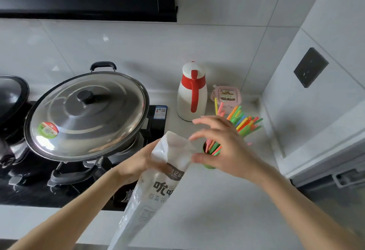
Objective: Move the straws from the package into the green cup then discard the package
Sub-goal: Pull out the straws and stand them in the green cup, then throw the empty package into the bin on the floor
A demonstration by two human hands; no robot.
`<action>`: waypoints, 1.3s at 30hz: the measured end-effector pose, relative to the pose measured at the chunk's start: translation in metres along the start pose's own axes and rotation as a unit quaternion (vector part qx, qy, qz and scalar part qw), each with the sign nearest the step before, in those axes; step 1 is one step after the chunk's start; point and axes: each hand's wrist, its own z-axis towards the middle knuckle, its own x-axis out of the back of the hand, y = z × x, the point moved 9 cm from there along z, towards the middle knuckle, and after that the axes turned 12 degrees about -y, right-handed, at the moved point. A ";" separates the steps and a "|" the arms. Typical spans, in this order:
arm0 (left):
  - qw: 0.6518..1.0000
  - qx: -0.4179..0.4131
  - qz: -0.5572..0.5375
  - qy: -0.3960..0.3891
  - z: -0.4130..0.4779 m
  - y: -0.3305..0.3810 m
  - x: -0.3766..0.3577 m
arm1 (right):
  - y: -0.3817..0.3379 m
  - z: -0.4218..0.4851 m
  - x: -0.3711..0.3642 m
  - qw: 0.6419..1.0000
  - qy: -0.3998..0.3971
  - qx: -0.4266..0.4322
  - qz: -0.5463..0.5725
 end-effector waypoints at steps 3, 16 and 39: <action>0.998 0.031 -0.045 -0.042 0.004 -0.002 -0.009 | 0.002 -0.005 -0.034 0.997 -0.050 -0.035 0.037; 0.948 0.097 0.233 0.194 -0.034 -0.044 -0.048 | 0.009 -0.078 -0.031 0.977 0.144 -0.117 0.105; 0.943 0.159 0.210 0.205 -0.123 -0.262 -0.172 | 0.015 -0.360 -0.137 0.925 0.084 -0.370 0.011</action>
